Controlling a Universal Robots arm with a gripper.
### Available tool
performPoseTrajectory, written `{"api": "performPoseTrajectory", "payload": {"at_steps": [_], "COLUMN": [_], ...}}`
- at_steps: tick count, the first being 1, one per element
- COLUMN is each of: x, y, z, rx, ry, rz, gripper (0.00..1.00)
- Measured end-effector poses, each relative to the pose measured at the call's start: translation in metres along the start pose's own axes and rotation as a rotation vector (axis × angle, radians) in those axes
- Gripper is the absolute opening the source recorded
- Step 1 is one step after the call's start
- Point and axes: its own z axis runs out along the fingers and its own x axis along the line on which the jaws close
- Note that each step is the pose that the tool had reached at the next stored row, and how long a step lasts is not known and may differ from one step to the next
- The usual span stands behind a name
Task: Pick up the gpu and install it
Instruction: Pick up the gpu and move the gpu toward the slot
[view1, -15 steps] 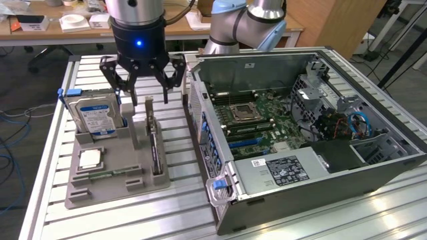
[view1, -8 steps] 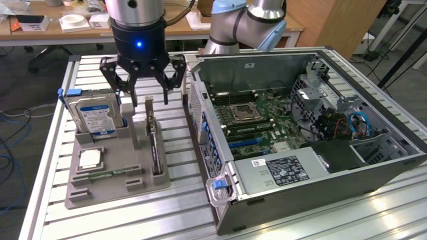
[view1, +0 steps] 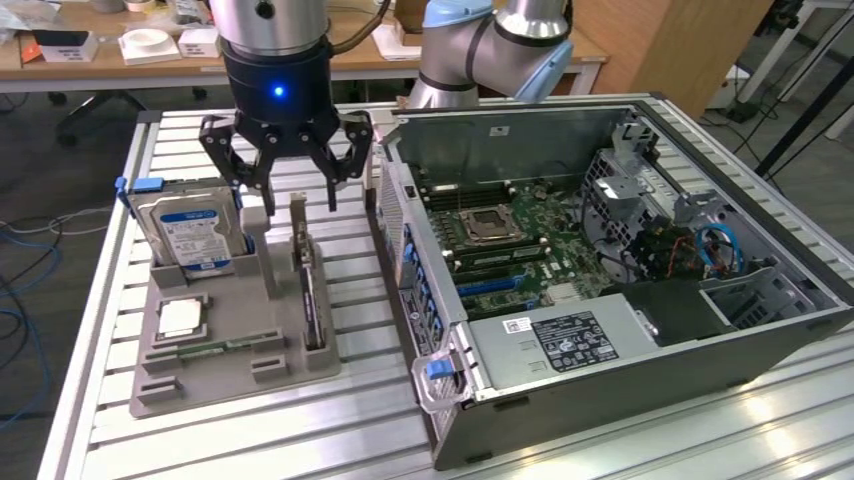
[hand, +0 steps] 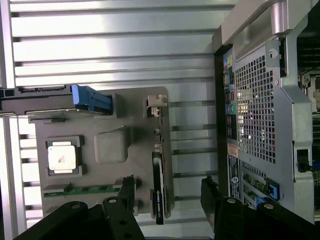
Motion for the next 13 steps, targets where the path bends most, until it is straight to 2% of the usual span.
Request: {"api": "performPoseTrajectory", "payload": {"at_steps": [13], "x": [-0.0002], "y": [-0.0029], "z": [0.0006], "rx": [0.0001], "ry": [0.0001], "rz": [0.000], "gripper": [0.65]}}
